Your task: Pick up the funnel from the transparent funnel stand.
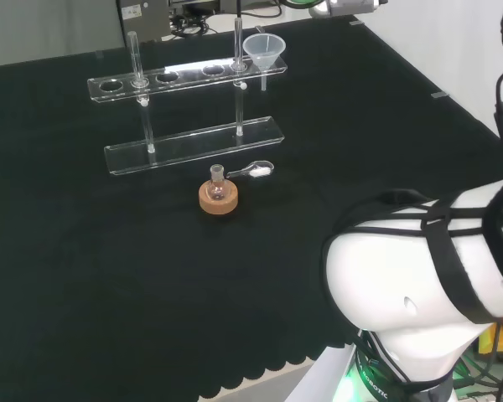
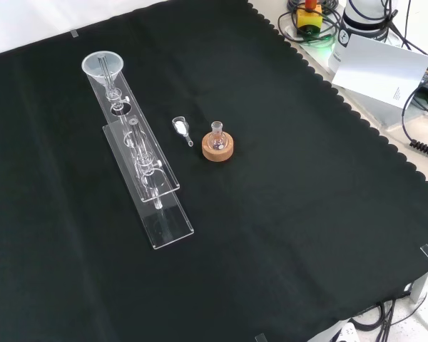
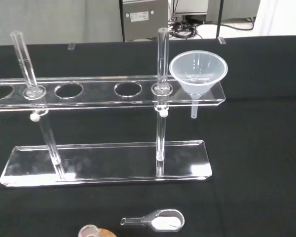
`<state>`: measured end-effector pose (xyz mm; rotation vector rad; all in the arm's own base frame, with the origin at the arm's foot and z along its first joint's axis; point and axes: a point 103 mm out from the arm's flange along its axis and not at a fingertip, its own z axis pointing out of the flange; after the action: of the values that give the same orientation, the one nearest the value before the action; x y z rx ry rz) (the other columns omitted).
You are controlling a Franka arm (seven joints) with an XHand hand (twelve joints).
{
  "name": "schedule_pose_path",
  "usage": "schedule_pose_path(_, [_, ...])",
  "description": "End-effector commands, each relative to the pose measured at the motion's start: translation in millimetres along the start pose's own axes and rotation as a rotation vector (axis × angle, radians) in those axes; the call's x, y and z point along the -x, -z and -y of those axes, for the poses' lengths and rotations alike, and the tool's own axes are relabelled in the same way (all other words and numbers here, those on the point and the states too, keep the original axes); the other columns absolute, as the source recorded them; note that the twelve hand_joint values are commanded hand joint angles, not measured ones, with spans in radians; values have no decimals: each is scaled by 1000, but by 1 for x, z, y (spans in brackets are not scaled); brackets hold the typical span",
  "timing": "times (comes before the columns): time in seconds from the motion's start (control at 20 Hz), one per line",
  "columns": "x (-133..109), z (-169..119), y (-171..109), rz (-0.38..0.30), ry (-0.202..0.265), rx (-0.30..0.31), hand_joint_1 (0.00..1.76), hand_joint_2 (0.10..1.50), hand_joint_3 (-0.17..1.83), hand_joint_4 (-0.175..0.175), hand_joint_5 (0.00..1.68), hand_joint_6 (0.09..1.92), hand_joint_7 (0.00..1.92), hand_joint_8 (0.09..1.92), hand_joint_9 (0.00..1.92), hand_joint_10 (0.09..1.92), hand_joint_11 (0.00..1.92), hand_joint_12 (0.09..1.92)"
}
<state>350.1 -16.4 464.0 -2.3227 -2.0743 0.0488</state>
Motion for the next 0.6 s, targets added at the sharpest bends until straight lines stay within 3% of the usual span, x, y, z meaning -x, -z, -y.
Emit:
schedule_pose_path(0.05, [37,-63,-16,-3,21,1,164,1160,300,-12,191,87,41,381,148,683,6,1409])
schedule_pose_path(0.35, [62,-127,-33,-25,61,-24,329,1044,293,-25,232,87,64,602,253,723,39,1424])
schedule_pose_path(0.6, [72,-164,-52,-38,46,-75,390,994,291,-28,240,87,71,642,269,726,47,1429])
